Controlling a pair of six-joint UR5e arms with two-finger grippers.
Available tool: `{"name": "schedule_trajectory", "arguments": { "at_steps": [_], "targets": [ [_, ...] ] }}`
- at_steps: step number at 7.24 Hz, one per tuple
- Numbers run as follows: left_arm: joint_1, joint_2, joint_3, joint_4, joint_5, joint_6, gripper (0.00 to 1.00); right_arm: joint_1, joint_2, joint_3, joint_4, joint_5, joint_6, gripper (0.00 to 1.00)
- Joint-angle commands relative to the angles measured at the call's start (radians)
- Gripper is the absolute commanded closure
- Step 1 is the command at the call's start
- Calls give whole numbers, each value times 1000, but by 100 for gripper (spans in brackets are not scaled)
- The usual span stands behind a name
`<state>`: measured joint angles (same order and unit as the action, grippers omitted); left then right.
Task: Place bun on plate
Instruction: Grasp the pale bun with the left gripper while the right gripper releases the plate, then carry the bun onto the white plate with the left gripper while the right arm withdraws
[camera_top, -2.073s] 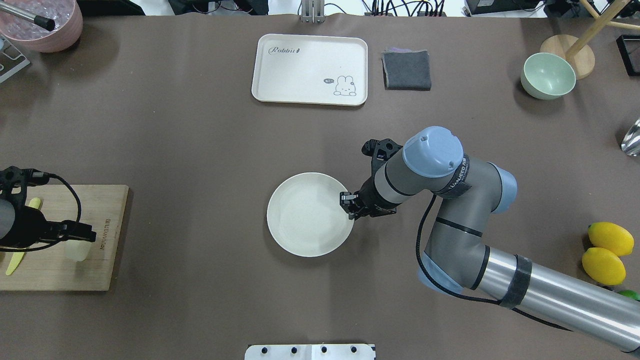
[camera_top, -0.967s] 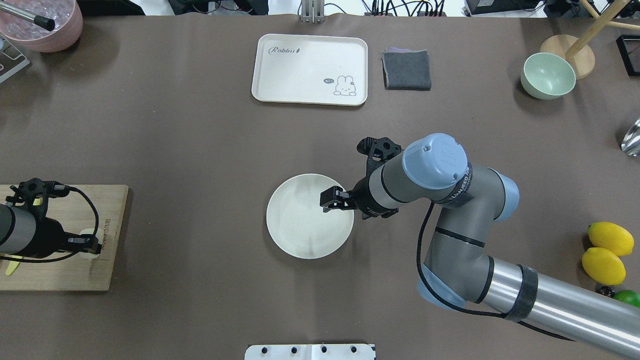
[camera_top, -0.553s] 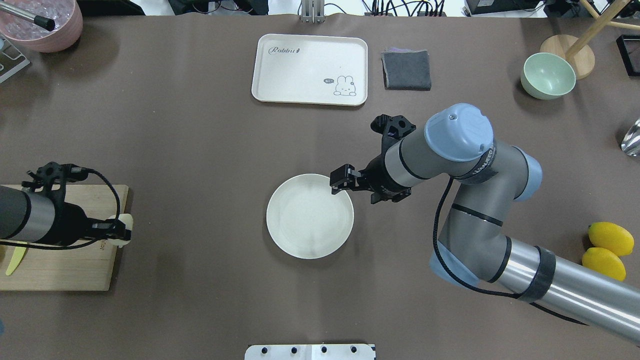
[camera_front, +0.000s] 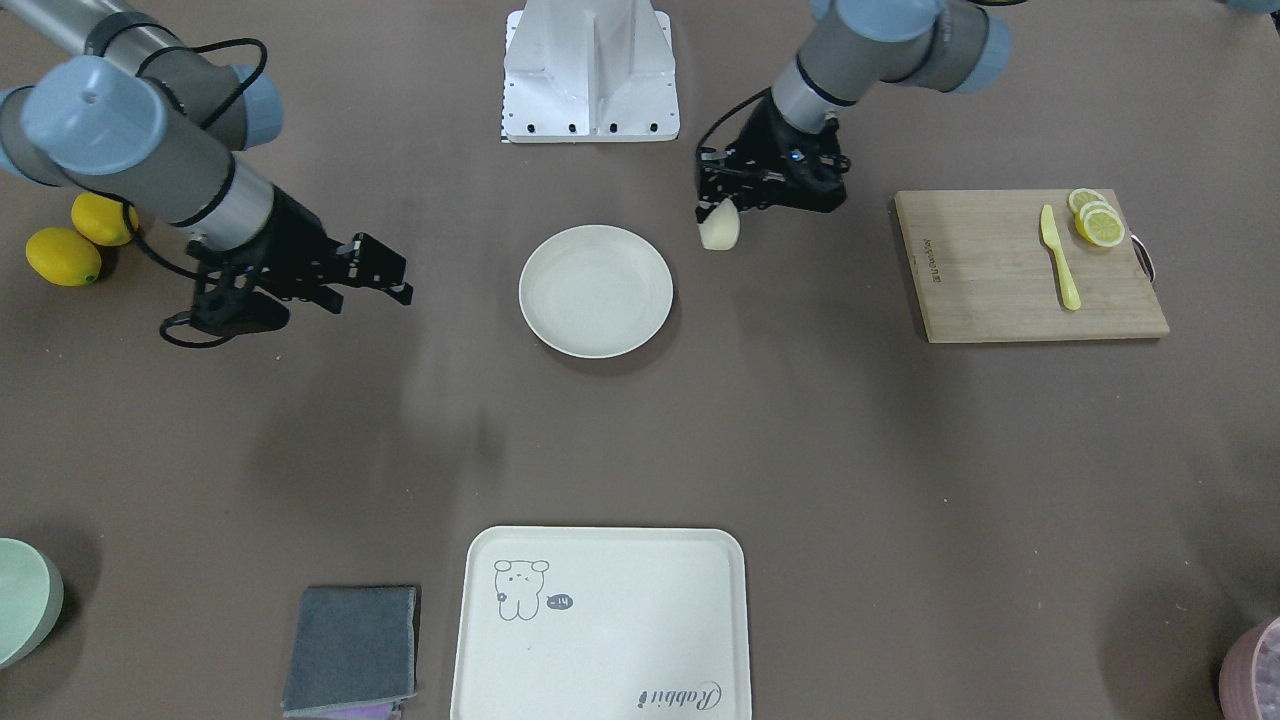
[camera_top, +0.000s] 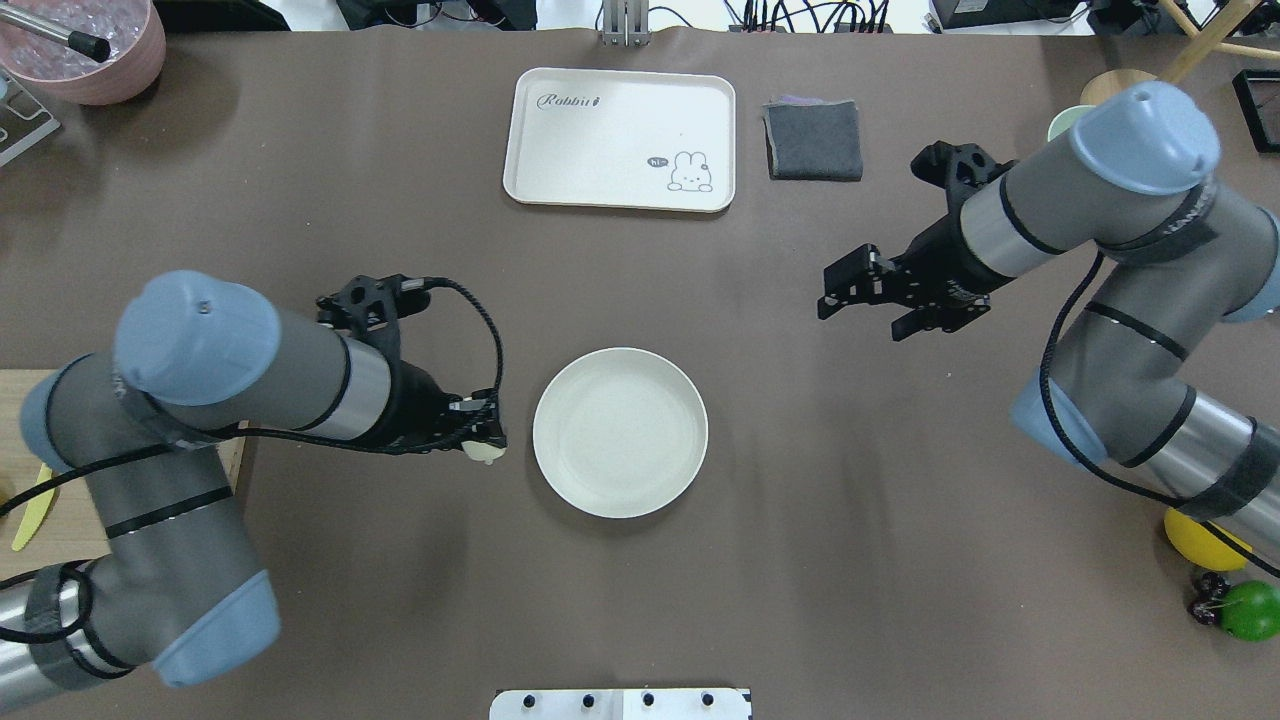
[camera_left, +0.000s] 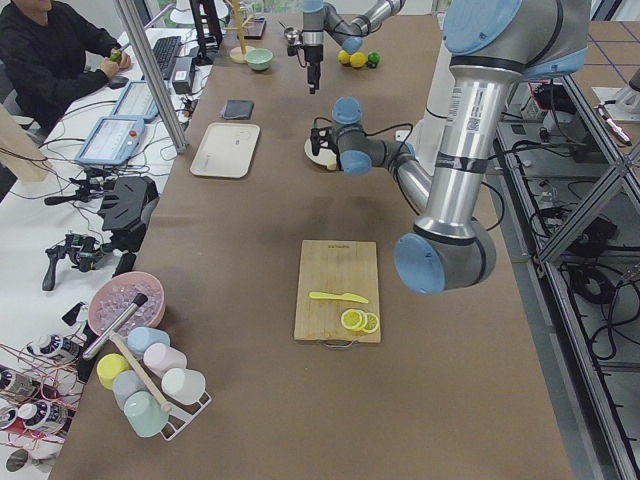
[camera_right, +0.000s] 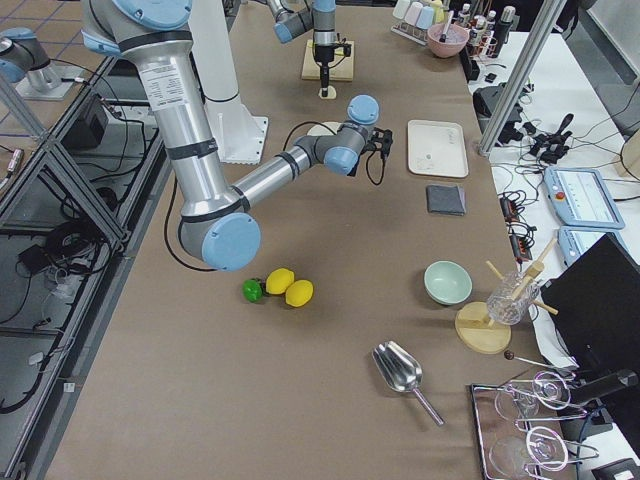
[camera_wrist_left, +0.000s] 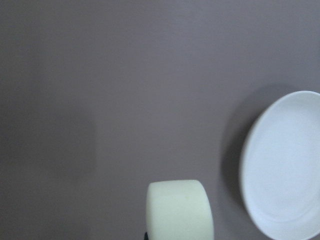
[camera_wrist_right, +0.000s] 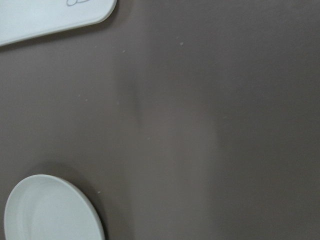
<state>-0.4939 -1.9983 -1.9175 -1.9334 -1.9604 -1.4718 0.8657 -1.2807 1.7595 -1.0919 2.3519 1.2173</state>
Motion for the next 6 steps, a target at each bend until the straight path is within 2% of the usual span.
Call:
{"name": "schedule_trajectory", "arguments": {
  "at_steps": [1,2,4,6],
  "targets": [
    [70,-164,153,44,154,-12,63,128,-93,3,0,82,-172,0],
    [71,-222,202,48,169,-9,63,181,-126,3,1,108,-223,0],
    [77,-234,245,48,170,-10,62,239,-182,3,1,109,-336,0],
    [78,-234,275,47,214,14,61,248,-209,3,7,107,-349,0]
  ]
}}
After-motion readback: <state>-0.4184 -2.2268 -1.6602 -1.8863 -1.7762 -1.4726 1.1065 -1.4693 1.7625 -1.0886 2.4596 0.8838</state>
